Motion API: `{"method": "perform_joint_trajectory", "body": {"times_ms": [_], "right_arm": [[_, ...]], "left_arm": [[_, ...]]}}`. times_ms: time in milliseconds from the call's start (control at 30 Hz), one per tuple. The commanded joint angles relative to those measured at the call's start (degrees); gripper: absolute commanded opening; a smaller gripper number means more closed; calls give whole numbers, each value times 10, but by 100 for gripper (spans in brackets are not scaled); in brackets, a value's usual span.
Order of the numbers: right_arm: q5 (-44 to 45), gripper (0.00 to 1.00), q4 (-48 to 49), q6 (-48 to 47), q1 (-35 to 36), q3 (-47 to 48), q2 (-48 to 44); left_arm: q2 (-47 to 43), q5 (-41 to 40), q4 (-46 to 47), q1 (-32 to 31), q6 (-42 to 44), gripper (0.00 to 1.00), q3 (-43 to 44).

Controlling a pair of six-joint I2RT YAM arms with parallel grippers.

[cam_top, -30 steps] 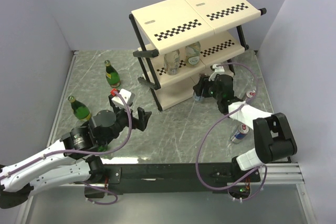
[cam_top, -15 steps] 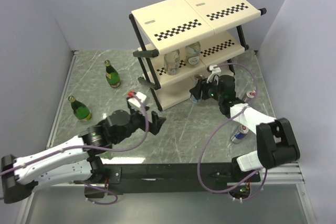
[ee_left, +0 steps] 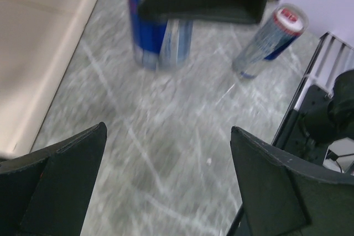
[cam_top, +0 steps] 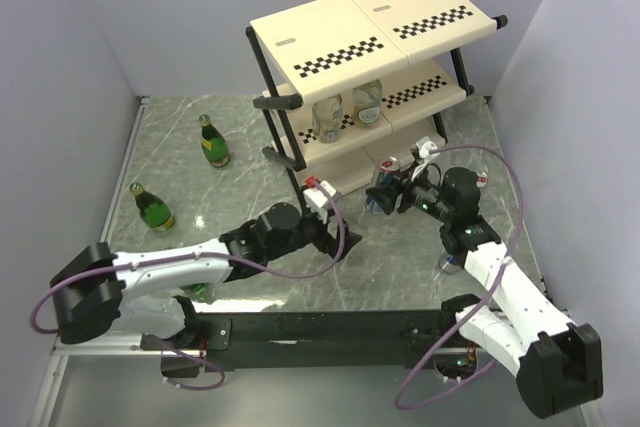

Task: Place and organize the beverage onto the shelf
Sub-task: Adjust the drink.

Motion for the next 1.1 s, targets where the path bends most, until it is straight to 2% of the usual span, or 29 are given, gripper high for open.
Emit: {"method": "perform_joint_trajectory", "body": {"times_ms": [0, 267, 467, 633, 867, 967, 1067], "right_arm": [[-37, 0, -1, 25, 13, 10, -37], [-49, 0, -21, 65, 32, 26, -55], [-64, 0, -33, 87, 36, 37, -64], [-74, 0, -34, 106, 37, 40, -69], [-71, 0, -52, 95, 38, 51, -70], [-71, 0, -57, 84, 39, 51, -70], [-76, 0, -66, 76, 38, 50, -71]], "left_arm": [[35, 24, 72, -11, 23, 100, 59], [115, -9, 71, -36, 46, 99, 120], [133, -78, 51, -39, 58, 99, 132], [137, -102, 54, -39, 74, 93, 129], [152, -99, 11, -39, 83, 62, 156], [149, -104, 10, -39, 93, 43, 150], [141, -113, 4, -39, 101, 32, 143]]}}
